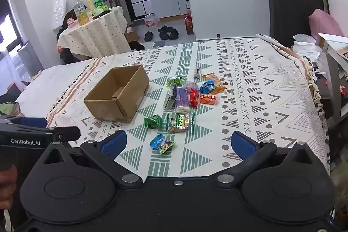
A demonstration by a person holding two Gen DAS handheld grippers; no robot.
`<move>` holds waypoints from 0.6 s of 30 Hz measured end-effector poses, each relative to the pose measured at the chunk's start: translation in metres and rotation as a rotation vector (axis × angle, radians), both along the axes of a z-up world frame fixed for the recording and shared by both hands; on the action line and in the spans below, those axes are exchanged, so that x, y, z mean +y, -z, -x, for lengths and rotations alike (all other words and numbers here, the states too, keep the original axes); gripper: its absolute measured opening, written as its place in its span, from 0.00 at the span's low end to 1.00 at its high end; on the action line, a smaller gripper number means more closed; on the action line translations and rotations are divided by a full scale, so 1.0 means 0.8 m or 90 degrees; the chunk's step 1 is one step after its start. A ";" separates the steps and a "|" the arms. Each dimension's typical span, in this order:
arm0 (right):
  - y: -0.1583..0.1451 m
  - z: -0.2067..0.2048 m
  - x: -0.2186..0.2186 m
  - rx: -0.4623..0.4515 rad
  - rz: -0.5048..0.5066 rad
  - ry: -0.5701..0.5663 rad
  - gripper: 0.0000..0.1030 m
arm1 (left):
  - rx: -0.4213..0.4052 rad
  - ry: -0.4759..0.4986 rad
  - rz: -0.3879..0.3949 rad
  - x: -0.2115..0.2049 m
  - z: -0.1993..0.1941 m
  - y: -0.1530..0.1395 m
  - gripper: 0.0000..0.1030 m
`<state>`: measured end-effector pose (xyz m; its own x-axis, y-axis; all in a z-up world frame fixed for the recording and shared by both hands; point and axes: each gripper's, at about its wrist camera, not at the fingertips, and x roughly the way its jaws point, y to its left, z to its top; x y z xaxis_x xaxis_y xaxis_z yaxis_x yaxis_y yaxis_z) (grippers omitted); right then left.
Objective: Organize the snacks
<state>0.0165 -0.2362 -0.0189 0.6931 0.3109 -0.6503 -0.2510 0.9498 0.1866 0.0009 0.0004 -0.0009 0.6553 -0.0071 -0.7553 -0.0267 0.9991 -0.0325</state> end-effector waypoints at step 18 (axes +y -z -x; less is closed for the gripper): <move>-0.013 0.031 0.016 -0.025 0.024 -0.022 1.00 | -0.023 0.009 -0.010 -0.004 0.033 -0.014 0.99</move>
